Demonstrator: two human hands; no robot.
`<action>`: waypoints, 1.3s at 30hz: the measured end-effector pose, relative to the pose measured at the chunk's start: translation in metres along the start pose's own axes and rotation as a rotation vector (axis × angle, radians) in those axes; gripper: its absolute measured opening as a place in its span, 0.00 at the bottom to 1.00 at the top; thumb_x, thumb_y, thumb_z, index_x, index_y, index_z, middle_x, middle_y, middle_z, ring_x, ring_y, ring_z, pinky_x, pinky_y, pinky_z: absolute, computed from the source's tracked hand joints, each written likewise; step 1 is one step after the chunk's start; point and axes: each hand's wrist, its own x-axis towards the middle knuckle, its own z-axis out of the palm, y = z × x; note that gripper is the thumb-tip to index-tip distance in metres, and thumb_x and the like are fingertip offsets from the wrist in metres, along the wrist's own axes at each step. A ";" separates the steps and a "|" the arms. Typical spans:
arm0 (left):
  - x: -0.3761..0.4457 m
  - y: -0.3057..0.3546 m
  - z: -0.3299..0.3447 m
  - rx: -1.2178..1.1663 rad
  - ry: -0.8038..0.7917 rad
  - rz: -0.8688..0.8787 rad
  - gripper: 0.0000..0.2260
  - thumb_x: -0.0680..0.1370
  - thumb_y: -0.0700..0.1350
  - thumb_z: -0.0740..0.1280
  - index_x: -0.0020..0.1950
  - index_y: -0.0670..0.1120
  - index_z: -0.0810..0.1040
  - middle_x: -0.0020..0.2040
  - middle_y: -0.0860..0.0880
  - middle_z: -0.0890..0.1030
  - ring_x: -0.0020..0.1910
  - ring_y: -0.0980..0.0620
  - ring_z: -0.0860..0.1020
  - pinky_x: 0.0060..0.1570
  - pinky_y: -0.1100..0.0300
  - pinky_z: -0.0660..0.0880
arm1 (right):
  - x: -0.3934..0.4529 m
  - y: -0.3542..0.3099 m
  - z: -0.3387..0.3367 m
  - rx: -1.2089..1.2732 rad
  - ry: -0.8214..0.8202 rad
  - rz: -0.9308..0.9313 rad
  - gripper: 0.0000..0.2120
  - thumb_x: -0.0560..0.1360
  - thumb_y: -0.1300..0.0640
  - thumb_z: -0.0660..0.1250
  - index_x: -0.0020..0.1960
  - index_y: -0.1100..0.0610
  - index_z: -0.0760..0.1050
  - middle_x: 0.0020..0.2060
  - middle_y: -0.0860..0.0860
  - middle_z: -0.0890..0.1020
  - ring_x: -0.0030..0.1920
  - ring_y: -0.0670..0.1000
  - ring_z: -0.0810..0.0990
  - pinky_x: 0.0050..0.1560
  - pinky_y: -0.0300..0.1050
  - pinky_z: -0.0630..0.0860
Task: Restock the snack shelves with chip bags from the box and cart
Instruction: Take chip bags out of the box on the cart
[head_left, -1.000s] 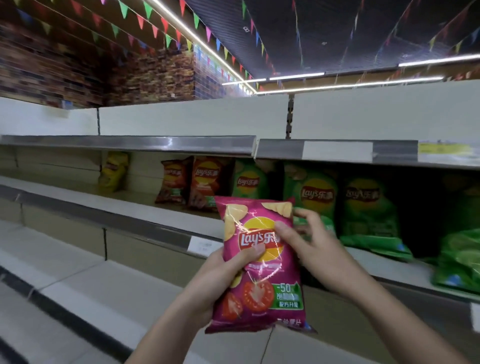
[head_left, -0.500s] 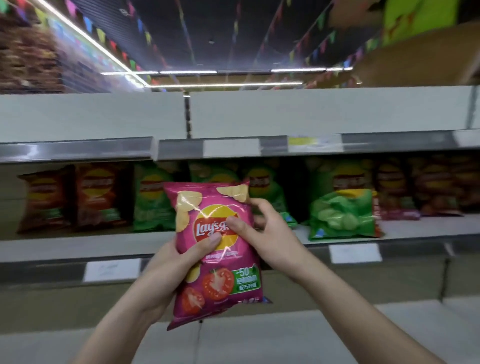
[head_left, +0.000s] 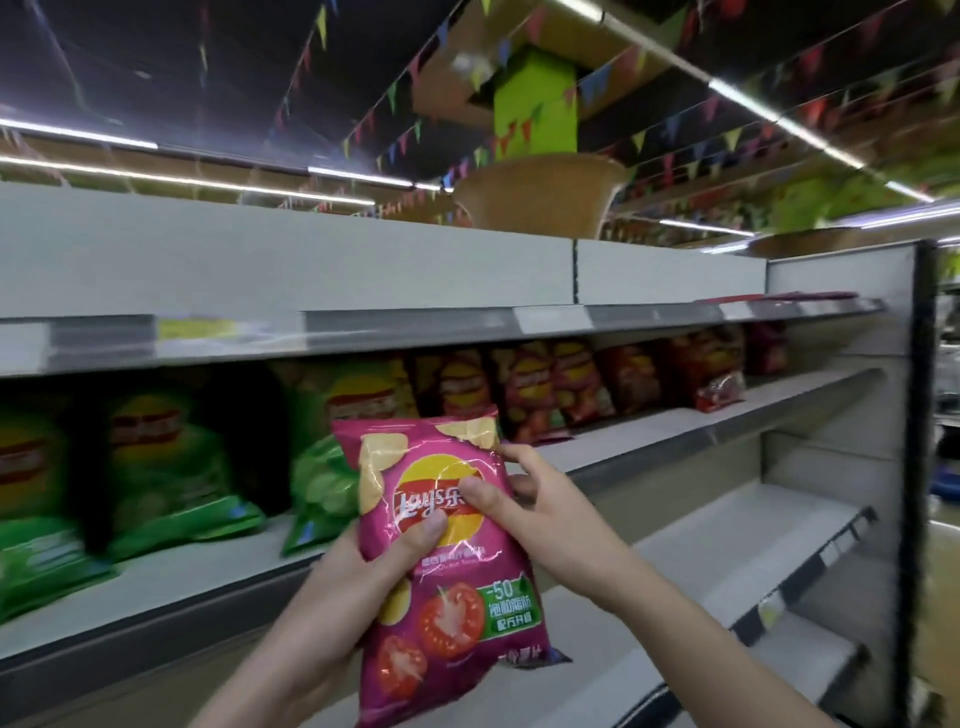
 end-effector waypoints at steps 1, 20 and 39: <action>0.013 -0.002 0.013 -0.025 -0.022 -0.012 0.22 0.67 0.51 0.71 0.60 0.48 0.75 0.46 0.43 0.86 0.44 0.43 0.85 0.37 0.54 0.82 | 0.006 0.006 -0.016 -0.009 0.011 0.010 0.34 0.67 0.39 0.70 0.68 0.49 0.66 0.56 0.49 0.82 0.48 0.47 0.85 0.49 0.46 0.83; 0.296 0.003 0.204 0.183 0.148 -0.062 0.19 0.72 0.40 0.75 0.59 0.43 0.73 0.53 0.43 0.82 0.47 0.49 0.82 0.43 0.57 0.80 | 0.189 0.111 -0.274 -0.378 0.191 0.072 0.37 0.77 0.39 0.64 0.77 0.55 0.54 0.71 0.58 0.66 0.68 0.59 0.71 0.68 0.52 0.68; 0.426 -0.035 0.243 0.834 0.441 -0.117 0.37 0.78 0.50 0.67 0.78 0.39 0.50 0.75 0.38 0.61 0.72 0.38 0.64 0.66 0.49 0.66 | 0.259 0.190 -0.299 -0.940 -0.111 0.129 0.37 0.80 0.58 0.61 0.80 0.48 0.41 0.77 0.59 0.57 0.67 0.63 0.71 0.66 0.52 0.71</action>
